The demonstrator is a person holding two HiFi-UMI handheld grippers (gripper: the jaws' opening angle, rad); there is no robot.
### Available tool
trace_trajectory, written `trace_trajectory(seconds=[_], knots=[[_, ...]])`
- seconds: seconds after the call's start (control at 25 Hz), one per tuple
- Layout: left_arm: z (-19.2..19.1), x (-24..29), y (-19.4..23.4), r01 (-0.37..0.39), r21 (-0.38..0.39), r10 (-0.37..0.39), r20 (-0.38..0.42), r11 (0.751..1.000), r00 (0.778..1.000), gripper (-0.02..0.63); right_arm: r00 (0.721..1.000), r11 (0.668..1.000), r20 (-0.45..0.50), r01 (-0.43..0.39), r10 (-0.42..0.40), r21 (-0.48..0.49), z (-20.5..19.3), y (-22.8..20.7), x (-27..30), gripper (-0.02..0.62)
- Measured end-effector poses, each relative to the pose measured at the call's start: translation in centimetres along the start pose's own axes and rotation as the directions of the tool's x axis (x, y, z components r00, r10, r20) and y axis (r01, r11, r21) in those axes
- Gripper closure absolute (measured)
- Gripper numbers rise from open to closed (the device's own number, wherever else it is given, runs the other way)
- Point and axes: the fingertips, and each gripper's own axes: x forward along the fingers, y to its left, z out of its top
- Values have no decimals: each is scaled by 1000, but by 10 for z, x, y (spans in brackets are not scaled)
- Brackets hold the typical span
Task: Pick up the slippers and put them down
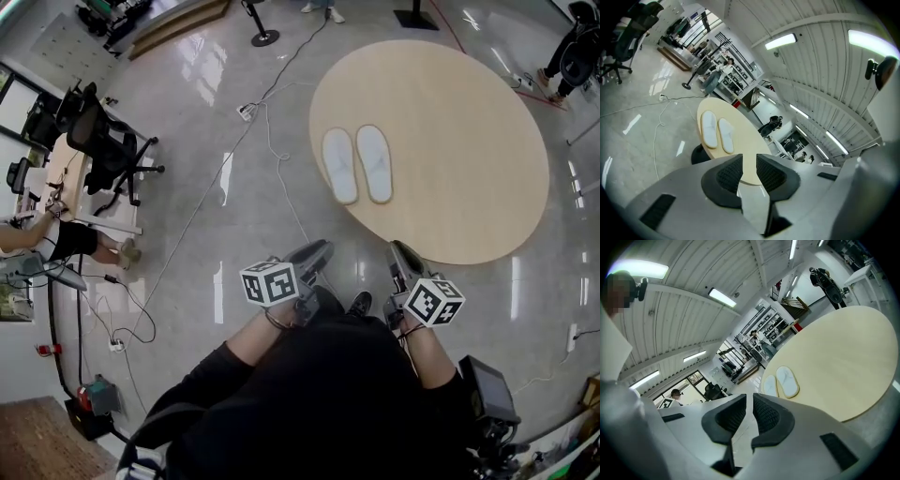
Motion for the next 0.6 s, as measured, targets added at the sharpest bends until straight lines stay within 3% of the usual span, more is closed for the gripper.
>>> trace_trajectory(seconds=[0.12, 0.28, 0.4, 0.6], knots=[[1, 10, 18, -38, -8, 38, -10, 999, 999, 520, 1000, 1000, -24, 0, 0, -15, -3, -11, 12, 545], [5, 30, 41, -63, -12, 62, -29, 998, 998, 508, 998, 1000, -59, -4, 3, -19, -2, -23, 29, 444], [9, 48, 56, -87, -28, 85, -50, 996, 995, 494, 998, 1000, -68, 10, -12, -22, 6, -30, 34, 434], [18, 86, 99, -160, -75, 152, -94, 984, 984, 408, 995, 998, -82, 57, -59, -26, 20, -56, 50, 434]])
